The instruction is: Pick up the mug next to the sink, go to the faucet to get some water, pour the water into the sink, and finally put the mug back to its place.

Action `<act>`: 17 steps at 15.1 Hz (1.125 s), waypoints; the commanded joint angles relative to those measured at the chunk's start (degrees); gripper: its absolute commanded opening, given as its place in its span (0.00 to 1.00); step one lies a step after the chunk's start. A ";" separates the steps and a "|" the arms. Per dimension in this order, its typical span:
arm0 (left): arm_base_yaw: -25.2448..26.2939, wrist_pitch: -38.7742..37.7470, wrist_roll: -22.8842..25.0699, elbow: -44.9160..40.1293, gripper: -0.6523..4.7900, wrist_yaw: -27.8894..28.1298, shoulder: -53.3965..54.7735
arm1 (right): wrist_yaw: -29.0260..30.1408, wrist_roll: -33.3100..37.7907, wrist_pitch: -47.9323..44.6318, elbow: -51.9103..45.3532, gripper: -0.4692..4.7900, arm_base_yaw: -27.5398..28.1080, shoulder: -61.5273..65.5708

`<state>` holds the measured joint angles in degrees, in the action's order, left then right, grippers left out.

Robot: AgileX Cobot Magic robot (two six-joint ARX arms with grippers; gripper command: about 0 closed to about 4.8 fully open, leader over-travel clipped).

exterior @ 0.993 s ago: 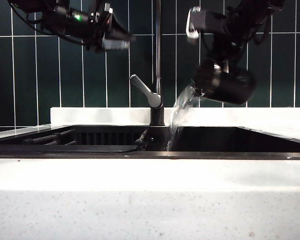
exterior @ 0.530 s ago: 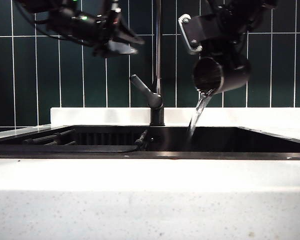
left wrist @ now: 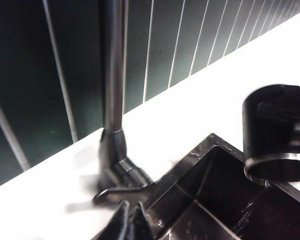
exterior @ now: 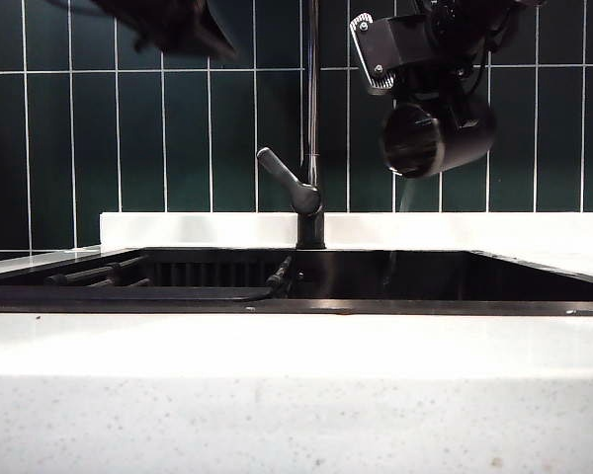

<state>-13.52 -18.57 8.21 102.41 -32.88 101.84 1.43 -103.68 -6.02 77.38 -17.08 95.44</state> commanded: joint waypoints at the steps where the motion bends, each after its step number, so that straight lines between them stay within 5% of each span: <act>1: -0.04 -10.27 0.37 0.20 0.11 10.54 -4.31 | -0.28 0.20 -1.31 0.48 0.13 0.02 -0.94; 4: -0.04 -23.85 0.37 0.07 0.11 20.33 -6.69 | -0.46 6.67 0.46 0.48 0.12 0.00 -2.12; 6: -0.07 -23.56 0.37 -2.34 0.11 20.81 -9.62 | -0.46 20.11 1.07 0.48 0.09 0.00 -3.23; 7: -0.07 -19.28 0.31 -7.32 0.11 22.67 -13.62 | -1.51 31.39 1.27 0.48 0.09 0.22 -3.96; 11: -0.04 2.38 0.02 -40.24 0.11 28.20 -36.68 | -7.41 56.30 2.82 0.44 0.09 4.35 -6.49; 14: -0.04 11.80 -1.62 -54.88 0.11 29.55 -49.42 | -6.43 72.22 4.74 0.37 0.09 10.27 -9.57; 17: -0.04 15.06 -1.60 -60.43 0.11 31.82 -55.52 | -2.80 82.20 4.35 -1.73 0.09 15.58 -12.70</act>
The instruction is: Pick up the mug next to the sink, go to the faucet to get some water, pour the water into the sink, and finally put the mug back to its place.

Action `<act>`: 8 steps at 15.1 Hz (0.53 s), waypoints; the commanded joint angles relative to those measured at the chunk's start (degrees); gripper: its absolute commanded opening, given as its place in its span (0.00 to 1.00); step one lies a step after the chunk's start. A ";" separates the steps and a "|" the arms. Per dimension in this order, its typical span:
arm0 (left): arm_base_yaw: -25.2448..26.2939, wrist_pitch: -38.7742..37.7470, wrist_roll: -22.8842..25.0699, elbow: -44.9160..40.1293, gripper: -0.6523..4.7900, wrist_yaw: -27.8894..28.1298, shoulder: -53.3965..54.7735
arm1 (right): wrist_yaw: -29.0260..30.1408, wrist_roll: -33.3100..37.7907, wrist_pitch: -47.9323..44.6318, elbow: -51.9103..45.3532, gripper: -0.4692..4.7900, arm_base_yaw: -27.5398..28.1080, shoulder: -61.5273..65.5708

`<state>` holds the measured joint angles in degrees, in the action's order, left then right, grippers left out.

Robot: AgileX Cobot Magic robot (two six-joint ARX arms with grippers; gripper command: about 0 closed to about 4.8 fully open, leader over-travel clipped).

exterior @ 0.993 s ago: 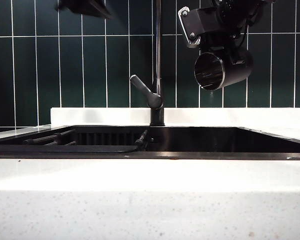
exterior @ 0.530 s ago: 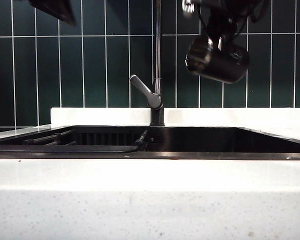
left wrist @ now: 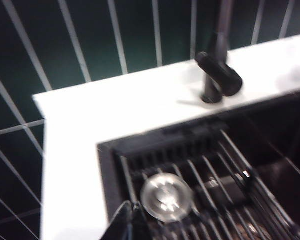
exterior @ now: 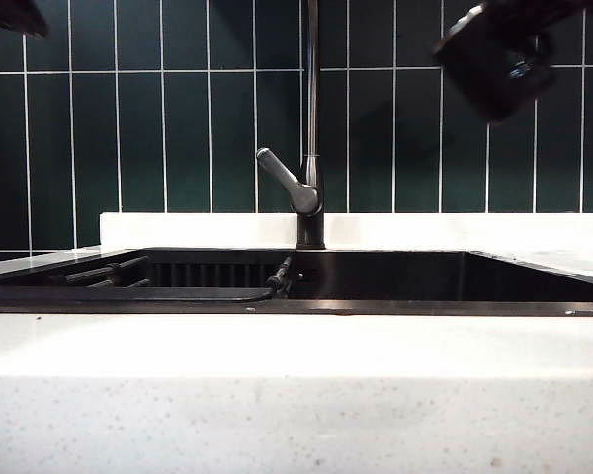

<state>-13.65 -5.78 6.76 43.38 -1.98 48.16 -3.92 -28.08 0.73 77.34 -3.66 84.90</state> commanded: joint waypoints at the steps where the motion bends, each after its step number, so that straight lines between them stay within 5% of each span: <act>1: 0.09 2.12 -0.17 -1.75 0.11 0.92 -2.60 | 2.60 7.54 -4.15 -5.38 0.09 3.58 -3.85; 4: 0.09 3.65 -0.15 -1.75 0.11 0.92 -2.62 | 2.78 7.96 -13.22 -16.96 0.09 4.81 -6.97; 8: 0.09 6.78 -0.17 -4.33 0.11 0.90 -2.64 | 2.58 18.29 -24.55 -28.20 0.09 7.58 -7.23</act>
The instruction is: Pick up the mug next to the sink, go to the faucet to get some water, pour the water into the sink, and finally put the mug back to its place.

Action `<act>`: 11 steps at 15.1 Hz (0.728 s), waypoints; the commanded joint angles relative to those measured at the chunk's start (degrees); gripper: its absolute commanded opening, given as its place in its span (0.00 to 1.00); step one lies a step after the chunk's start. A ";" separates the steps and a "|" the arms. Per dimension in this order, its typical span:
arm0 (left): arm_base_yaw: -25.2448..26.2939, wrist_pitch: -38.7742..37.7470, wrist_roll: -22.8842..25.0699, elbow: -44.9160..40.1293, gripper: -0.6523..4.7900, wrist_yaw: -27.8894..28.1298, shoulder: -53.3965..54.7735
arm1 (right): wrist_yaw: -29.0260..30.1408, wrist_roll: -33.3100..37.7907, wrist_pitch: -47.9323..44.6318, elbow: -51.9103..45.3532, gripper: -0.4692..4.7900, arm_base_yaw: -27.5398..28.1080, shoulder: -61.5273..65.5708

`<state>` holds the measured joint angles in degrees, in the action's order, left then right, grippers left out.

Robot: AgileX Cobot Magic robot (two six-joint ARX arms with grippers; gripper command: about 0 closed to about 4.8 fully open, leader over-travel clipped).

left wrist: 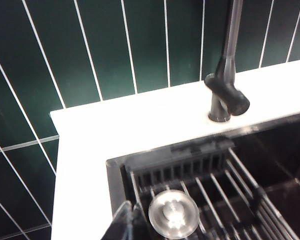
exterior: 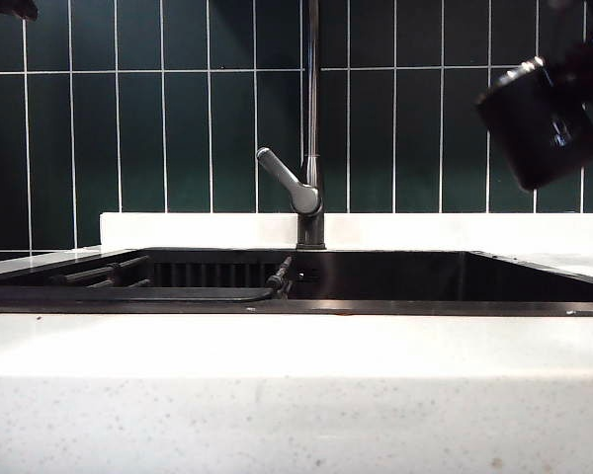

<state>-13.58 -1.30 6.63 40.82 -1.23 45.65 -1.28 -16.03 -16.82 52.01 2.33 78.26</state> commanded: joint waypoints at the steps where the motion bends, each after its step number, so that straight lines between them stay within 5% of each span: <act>1: 0.02 2.62 -0.07 -2.95 0.11 0.15 -0.13 | -0.09 9.01 -8.83 -4.63 0.09 2.73 -0.59; 4: 0.09 8.41 -3.02 -9.94 0.11 0.20 -0.79 | -0.15 17.18 -12.07 -6.40 0.09 6.12 0.11; 11: 0.09 14.73 -6.47 -16.68 0.11 1.51 -1.09 | -3.08 19.96 -18.56 -6.40 0.09 6.73 10.43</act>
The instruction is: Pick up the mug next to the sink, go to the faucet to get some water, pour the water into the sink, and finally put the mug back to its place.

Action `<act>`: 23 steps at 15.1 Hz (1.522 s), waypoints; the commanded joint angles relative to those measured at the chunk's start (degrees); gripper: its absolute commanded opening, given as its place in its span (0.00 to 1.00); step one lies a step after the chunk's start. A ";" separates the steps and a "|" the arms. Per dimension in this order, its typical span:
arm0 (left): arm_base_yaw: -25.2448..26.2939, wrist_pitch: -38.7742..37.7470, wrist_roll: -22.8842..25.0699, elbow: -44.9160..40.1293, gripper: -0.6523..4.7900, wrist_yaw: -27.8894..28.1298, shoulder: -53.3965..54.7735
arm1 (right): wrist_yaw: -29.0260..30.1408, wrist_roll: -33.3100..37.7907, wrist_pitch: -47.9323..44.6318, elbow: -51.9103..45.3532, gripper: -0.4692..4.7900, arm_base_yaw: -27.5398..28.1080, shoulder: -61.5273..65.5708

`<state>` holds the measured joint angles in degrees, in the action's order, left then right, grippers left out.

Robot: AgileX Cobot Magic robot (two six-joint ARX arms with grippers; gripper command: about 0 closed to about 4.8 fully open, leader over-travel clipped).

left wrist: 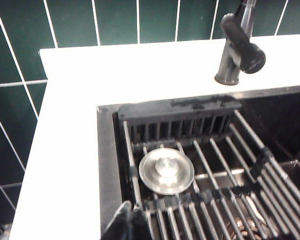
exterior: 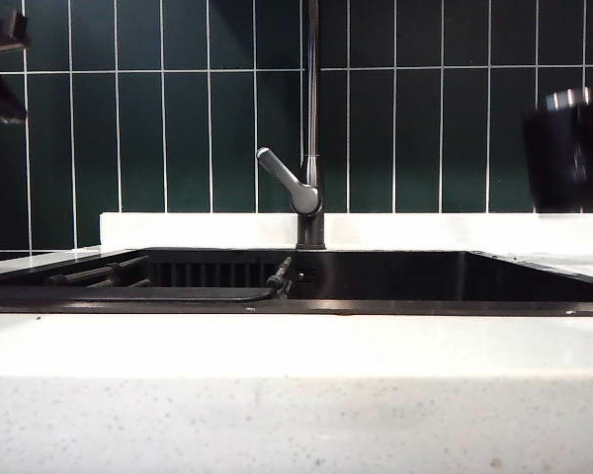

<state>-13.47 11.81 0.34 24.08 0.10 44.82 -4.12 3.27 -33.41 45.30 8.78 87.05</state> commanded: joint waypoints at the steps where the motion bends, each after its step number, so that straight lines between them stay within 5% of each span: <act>1: -0.02 1.77 -0.17 0.07 0.11 0.22 -0.26 | -0.24 0.66 -1.92 0.31 0.09 0.28 3.10; 8: -0.02 2.45 -0.17 0.07 0.11 1.29 -0.26 | 1.55 0.63 -0.72 -1.53 0.10 0.24 4.87; 18: -0.02 2.36 -0.26 0.07 0.11 1.27 -1.01 | 0.61 1.25 6.56 -4.04 0.37 0.11 -0.92; 23: -0.02 -0.17 -0.37 0.04 0.11 1.25 -1.46 | 0.20 1.27 15.98 -4.70 0.37 -0.20 -3.26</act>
<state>-13.45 11.99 0.16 24.08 1.15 43.83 -3.92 4.49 -17.74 40.88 8.58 84.84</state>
